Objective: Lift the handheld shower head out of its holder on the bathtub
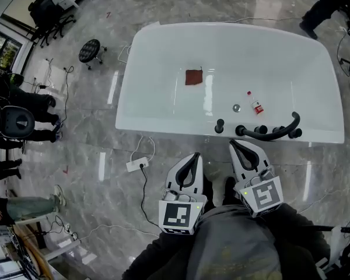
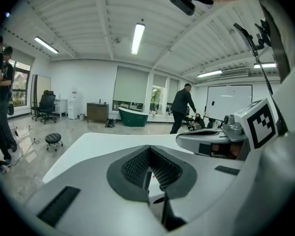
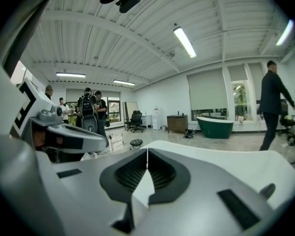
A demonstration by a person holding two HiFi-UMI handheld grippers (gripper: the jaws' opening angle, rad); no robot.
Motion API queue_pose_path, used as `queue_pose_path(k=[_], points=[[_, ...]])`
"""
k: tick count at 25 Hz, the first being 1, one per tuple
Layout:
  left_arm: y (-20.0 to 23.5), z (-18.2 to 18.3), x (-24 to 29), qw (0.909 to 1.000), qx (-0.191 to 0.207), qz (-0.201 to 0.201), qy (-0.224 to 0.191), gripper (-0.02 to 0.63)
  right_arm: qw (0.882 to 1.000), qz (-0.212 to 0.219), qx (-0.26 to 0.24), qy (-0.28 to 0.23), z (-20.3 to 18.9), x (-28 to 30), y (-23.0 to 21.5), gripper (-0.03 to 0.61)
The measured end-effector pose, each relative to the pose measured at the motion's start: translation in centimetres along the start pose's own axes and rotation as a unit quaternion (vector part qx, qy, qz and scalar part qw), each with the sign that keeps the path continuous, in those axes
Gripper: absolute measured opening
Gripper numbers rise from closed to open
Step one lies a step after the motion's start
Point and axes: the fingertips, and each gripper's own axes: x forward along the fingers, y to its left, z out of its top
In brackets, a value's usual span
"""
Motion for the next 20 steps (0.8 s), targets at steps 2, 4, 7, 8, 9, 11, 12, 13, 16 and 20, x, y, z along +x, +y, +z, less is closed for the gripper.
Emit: queue_pose_path(k=[2,4,7,8,9,11,12,13,16,20], points=[[1.2,0.5,1.2,0.9999,0.0,-0.011,-0.008,0.003,1.0,-0.019,-0.003,-0.001,0.5,1.1,-0.7,0.005],[2.3,1.0,2.1,0.9997,-0.004,-0.022,-0.013,0.003,0.999,-0.033,-0.008,0.0,1.1,2.0,-1.0,0.005],[3.3,2.0,3.5,0.9988,-0.004,-0.044,-0.023,0.003,0.999,-0.05,-0.015,0.007,2.0,2.9,-1.2,0.005],[3.4,2.3,4.0,0.9983,-0.004,-0.052,-0.026,0.003,0.998,-0.058,-0.016,0.008,2.3,3.0,-1.4,0.005],[3.4,2.6,4.4,0.9978,-0.004,-0.06,-0.028,0.003,0.998,-0.067,-0.017,0.009,2.5,3.0,-1.7,0.005],[3.5,2.9,5.2,0.9968,0.0,-0.075,-0.029,0.003,0.996,-0.087,-0.015,0.012,2.7,3.1,-2.3,0.005],[3.6,3.0,5.6,0.9963,0.004,-0.082,-0.027,0.003,0.995,-0.097,-0.013,0.013,2.8,3.1,-2.5,0.005],[3.8,3.1,5.9,0.9957,0.009,-0.088,-0.025,0.003,0.994,-0.106,-0.012,0.014,2.8,3.2,-2.7,0.005],[4.2,2.8,6.8,0.9936,0.016,-0.11,-0.023,0.003,0.992,-0.129,-0.006,0.016,2.8,3.7,-2.8,0.005],[4.8,2.2,7.8,0.9908,0.03,-0.131,-0.016,0.003,0.989,-0.145,0.002,0.02,2.3,3.8,-2.1,0.005]])
